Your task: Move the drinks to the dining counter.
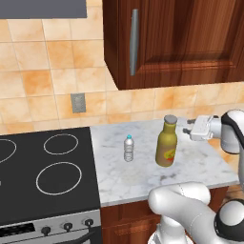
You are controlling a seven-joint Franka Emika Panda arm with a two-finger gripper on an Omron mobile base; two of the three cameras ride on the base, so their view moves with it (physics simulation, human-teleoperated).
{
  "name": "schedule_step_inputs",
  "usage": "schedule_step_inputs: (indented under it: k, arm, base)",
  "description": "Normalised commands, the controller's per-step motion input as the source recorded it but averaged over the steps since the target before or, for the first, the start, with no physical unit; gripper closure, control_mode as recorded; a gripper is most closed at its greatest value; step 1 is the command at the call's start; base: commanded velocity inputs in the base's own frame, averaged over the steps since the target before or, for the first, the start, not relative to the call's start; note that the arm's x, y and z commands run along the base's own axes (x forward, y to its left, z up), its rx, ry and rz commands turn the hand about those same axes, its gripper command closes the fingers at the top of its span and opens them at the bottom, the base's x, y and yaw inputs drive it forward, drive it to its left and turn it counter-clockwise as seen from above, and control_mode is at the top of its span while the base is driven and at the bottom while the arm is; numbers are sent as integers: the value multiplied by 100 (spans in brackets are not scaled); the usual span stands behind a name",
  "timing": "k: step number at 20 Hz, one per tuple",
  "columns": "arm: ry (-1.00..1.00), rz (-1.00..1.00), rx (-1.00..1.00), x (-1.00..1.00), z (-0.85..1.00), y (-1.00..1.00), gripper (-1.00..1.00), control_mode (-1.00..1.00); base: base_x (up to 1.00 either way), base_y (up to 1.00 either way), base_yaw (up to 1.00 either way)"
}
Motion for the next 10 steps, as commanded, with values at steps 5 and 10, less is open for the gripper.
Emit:
schedule_step_inputs:
  k: [5,10]
  arm:
    - [0,1,-4,0,0,10,-100,-100]
    - [0,0,-1,0,0,5,-100,-100]
  base:
    - [0,0,0]
    - [0,0,0]
